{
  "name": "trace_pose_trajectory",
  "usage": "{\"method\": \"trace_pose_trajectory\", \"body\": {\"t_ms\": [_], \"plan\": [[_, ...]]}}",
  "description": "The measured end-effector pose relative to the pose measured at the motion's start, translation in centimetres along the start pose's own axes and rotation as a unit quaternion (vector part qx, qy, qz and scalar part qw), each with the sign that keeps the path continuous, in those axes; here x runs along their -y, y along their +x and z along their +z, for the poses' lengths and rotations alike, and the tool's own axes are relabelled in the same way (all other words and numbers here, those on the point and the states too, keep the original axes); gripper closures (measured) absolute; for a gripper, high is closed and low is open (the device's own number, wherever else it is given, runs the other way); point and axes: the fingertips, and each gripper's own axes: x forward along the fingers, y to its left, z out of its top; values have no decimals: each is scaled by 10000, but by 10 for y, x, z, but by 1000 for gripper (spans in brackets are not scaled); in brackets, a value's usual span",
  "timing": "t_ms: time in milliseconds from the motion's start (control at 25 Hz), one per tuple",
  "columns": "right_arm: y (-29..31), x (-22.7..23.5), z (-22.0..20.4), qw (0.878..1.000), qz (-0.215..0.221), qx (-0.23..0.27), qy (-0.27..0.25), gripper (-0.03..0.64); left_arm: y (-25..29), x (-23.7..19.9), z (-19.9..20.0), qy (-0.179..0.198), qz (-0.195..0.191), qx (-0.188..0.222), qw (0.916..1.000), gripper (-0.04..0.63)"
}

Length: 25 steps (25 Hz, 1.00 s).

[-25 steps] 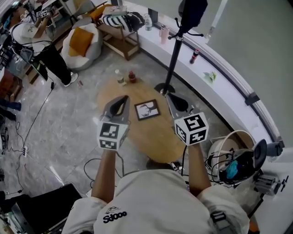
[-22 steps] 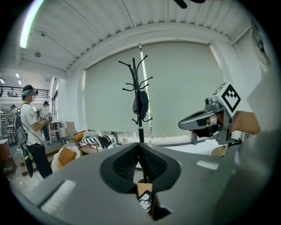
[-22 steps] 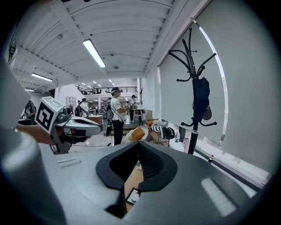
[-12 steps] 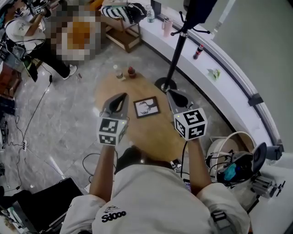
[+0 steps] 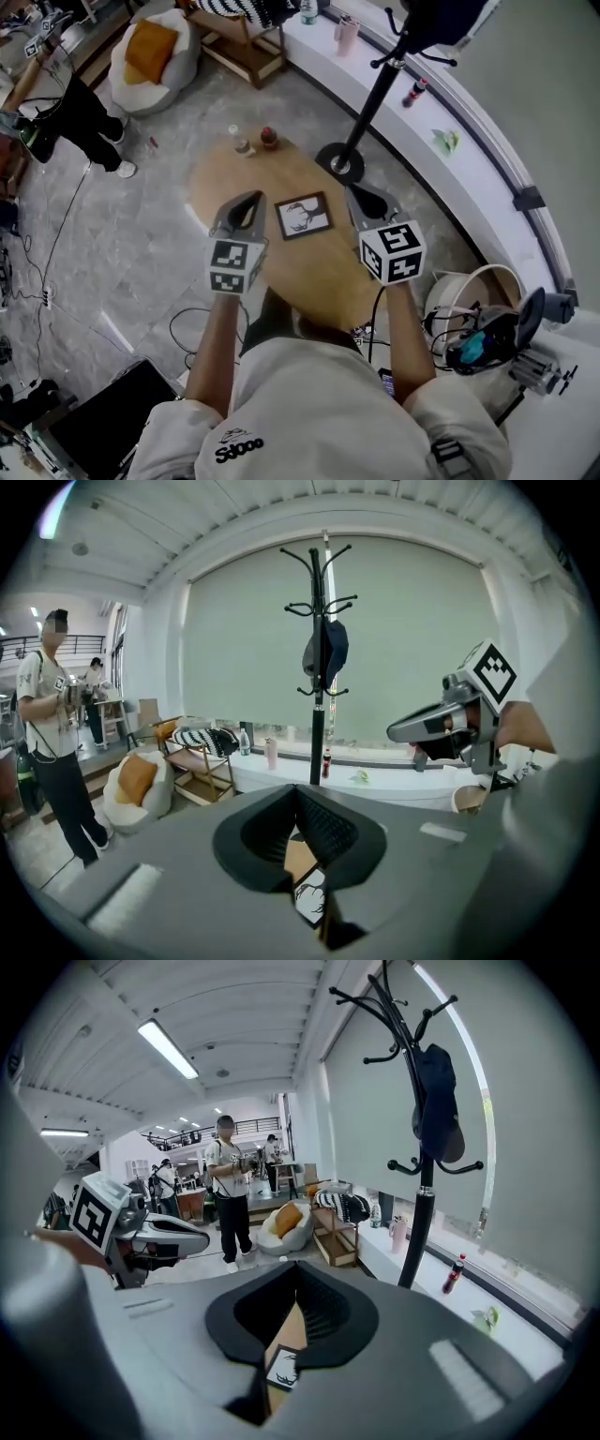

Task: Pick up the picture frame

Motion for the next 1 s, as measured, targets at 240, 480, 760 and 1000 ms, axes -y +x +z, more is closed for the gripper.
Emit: {"method": "trace_pose_trajectory", "body": {"t_ms": [240,480,760,1000], "plan": [[54,13,-31,9988,-92,-472,100,612,48,-28,-53,-183,-91,-500,9985,584],[101,35,-71,9961,-256,-788,287,612,93,-51,-114,-407,-171,-972,9943,584],[153,53,-147,9863,-262,-1448,749,595,140,-60,-198,-820,-263,-1689,9819,584],[191,67,-211,9723,-350,-1964,1218,577,174,-50,-258,-1287,-486,-2158,9667,584]]}}
